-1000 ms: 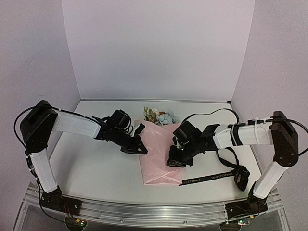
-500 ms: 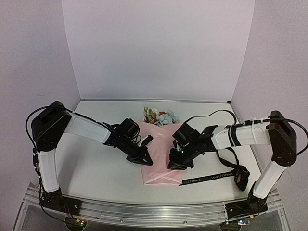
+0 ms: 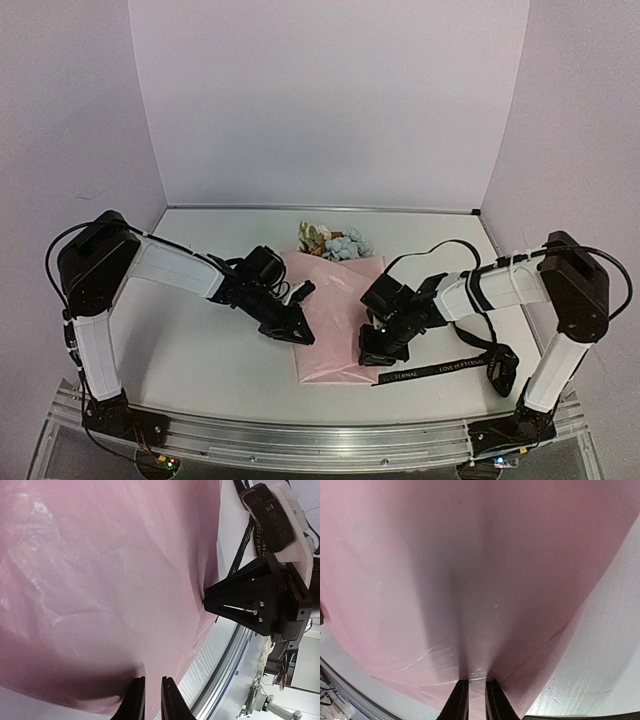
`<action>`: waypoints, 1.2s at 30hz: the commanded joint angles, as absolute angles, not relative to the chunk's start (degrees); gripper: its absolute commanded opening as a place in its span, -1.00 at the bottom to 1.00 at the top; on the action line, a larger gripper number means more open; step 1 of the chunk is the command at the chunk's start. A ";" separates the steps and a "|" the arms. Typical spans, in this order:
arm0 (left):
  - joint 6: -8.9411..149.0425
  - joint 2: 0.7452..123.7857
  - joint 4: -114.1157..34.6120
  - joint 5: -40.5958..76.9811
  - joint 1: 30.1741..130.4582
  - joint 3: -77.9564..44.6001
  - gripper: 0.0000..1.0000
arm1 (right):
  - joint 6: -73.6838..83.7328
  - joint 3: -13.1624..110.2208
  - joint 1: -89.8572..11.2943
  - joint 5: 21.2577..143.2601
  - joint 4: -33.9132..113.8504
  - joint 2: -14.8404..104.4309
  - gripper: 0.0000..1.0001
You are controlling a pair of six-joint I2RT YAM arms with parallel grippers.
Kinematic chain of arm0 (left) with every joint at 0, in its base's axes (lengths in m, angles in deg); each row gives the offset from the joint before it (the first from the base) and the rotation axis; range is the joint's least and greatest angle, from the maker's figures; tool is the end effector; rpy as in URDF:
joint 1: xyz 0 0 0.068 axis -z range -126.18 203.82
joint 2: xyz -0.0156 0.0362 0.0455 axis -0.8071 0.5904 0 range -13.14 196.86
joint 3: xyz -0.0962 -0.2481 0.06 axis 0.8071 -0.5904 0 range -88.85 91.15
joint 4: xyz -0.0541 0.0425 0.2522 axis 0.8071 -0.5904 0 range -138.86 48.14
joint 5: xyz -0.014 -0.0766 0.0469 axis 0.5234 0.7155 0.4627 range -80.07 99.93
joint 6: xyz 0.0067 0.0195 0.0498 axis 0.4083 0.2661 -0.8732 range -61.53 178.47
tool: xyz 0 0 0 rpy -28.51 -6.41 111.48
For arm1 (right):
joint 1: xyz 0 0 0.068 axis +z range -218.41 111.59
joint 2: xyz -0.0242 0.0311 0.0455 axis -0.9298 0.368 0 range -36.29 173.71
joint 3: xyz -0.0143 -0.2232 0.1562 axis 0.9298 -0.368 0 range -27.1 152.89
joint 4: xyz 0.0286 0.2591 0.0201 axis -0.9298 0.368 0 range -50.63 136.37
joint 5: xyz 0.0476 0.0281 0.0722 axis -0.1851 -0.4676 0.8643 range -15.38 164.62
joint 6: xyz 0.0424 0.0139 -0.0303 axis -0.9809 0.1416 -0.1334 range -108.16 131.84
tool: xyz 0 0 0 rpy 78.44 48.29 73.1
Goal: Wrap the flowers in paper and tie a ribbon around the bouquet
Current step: Press the fold line of the folded bouquet.
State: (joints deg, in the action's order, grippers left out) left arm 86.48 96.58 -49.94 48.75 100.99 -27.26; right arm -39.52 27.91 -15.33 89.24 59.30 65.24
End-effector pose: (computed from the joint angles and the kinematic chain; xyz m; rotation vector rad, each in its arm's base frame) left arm 0.2376 -0.2893 0.1350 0.7600 2.7052 -1.2979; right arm 0.1900 0.2677 0.1362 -0.1255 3.0002 0.7306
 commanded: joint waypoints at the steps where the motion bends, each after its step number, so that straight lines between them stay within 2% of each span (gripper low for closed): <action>1: 85.88 91.91 -49.68 48.24 99.87 -30.03 -0.73 | -40.54 26.75 -15.18 86.55 59.15 65.47 -0.76; 11: 86.38 90.30 -48.80 46.01 97.79 -33.82 -0.76 | -40.98 28.35 -15.19 87.89 59.15 65.01 -0.77; 24: 81.93 96.54 -52.53 48.32 97.86 -26.46 -0.78 | -35.71 32.22 -15.18 88.91 65.37 56.31 -0.56; 36: 80.02 100.65 -54.40 51.04 99.98 -23.44 -0.79 | -32.75 38.20 -16.38 93.58 65.51 63.69 -0.42</action>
State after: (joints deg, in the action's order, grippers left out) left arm 81.94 99.26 -52.95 49.18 99.18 -25.85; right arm -34.37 34.78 -16.06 91.13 65.54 60.37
